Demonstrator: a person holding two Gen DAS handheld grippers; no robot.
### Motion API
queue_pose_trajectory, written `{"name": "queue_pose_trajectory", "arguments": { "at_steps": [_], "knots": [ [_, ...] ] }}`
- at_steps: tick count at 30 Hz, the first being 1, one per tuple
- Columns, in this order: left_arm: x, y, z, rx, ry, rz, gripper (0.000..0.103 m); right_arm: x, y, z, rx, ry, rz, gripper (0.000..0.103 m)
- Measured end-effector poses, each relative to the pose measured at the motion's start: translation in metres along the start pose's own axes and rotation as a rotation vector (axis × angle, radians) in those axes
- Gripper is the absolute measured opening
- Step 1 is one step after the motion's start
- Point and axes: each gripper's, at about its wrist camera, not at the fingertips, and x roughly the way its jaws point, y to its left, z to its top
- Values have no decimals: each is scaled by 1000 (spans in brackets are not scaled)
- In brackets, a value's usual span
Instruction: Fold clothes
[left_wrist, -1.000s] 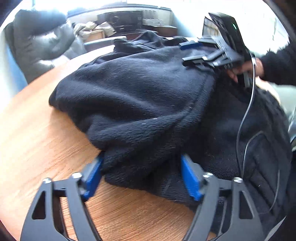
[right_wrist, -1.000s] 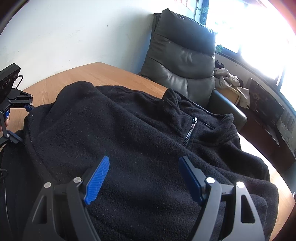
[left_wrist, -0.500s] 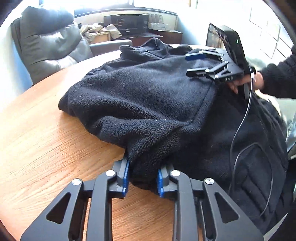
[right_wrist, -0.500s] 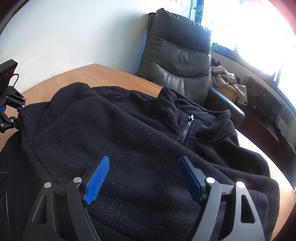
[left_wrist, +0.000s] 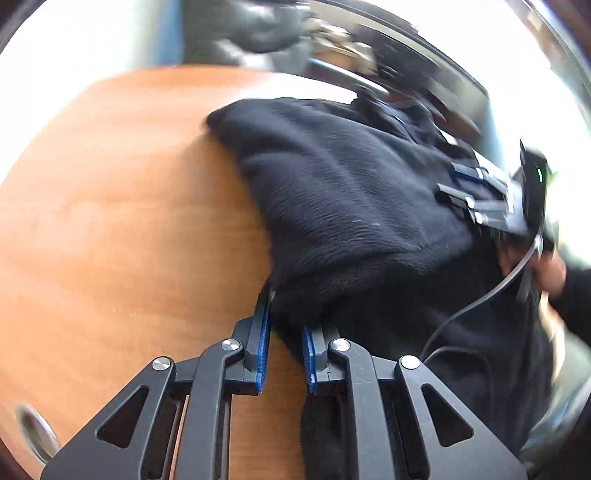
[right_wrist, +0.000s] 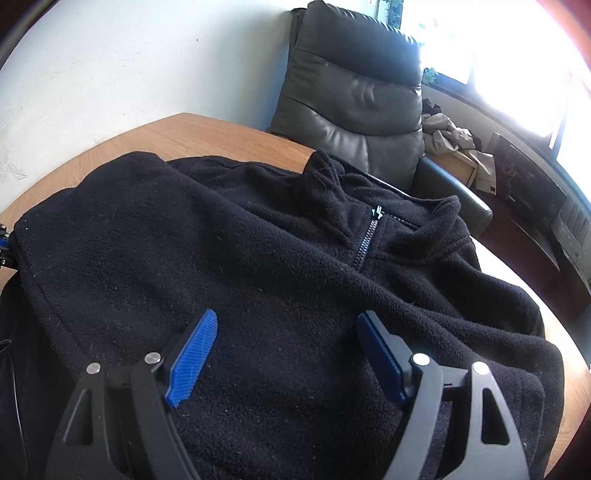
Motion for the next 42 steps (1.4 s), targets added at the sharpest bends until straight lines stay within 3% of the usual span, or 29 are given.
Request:
{"name": "queue_pose_trajectory", "arguments": {
  "at_steps": [2,4,7,9,11,13,15,17,18,20,21,23,25,29,35,42],
  "knots": [
    [1,13,-7,-81,0,-16,10,0,-3,-2,9,7,4,85],
    [-3,21,-12,-125,11,-18,11,0,-4,-2,12,8,5,85],
    [-25,10,-17,-74,-29,36,12,-4,-4,-1,28,7,1,85],
    [-53,-10,-15,-10,-110,31,12,-15,-8,0,56,-23,6,84],
    [-74,-37,-4,56,-194,-15,23,-34,-17,3,104,-85,18,84],
    [-86,-65,11,114,-266,-67,45,-56,-27,2,120,-144,7,84],
    [-74,-90,33,148,-299,-114,47,-73,-37,-4,129,-177,-15,84],
    [-39,-104,55,157,-265,-145,47,-71,-49,-20,143,-129,-50,84],
    [-16,-105,64,150,-218,-153,47,-68,-55,-29,151,-86,-74,84],
    [42,-97,66,102,-53,-133,46,-66,-74,-49,195,-27,-128,83],
    [59,-95,63,95,-17,-118,42,-67,-83,-58,227,-11,-149,83],
    [66,-94,53,123,-57,-88,43,-56,-106,-80,306,96,-188,87],
    [74,-93,43,150,-97,-57,43,-61,-117,-95,375,45,-144,87],
    [81,-93,42,165,-164,-54,44,-62,-106,-97,360,52,-210,88],
    [110,-115,78,276,-173,-124,44,-77,-111,-115,494,60,-313,89],
    [141,-125,123,329,-151,-169,44,-56,-153,-98,540,66,-342,92]
  ]
}}
